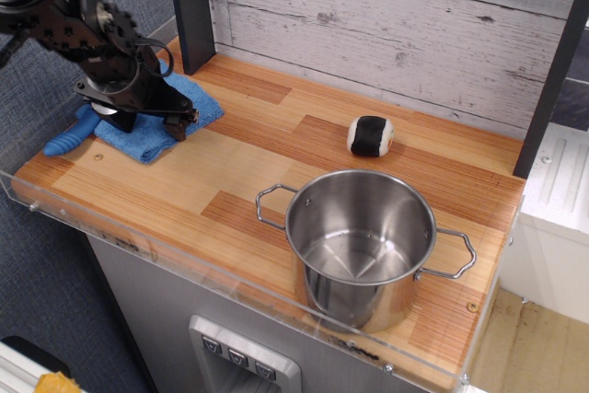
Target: Slide the blue rag to the left, away from the silver pot.
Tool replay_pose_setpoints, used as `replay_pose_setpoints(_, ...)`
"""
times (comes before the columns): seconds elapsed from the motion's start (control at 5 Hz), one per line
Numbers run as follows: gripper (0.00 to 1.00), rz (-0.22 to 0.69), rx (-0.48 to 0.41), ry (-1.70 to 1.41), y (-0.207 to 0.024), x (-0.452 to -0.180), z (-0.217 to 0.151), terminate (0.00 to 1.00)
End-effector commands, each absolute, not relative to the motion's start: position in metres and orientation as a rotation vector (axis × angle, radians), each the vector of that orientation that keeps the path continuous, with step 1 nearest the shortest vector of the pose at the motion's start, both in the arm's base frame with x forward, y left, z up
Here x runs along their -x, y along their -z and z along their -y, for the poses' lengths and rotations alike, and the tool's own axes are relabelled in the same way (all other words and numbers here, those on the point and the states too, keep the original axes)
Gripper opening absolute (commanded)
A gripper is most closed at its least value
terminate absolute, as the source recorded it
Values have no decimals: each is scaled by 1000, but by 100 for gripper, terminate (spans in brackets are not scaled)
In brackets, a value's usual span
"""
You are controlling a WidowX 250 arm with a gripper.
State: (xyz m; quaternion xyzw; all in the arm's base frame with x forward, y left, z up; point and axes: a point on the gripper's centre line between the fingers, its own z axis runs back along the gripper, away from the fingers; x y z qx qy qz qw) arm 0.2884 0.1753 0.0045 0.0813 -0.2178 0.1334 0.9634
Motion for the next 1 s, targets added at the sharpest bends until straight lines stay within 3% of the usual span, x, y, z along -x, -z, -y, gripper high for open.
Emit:
replay_pose_setpoints(0.0, 100, 376, -69, -173, 11, -264, -151, 0)
replay_pose_setpoints(0.4, 100, 489, -9, -101, -15, -277, -137, 0)
replay_pose_setpoints(0.8, 100, 643, -11, -57, -62, -291, -122, 0)
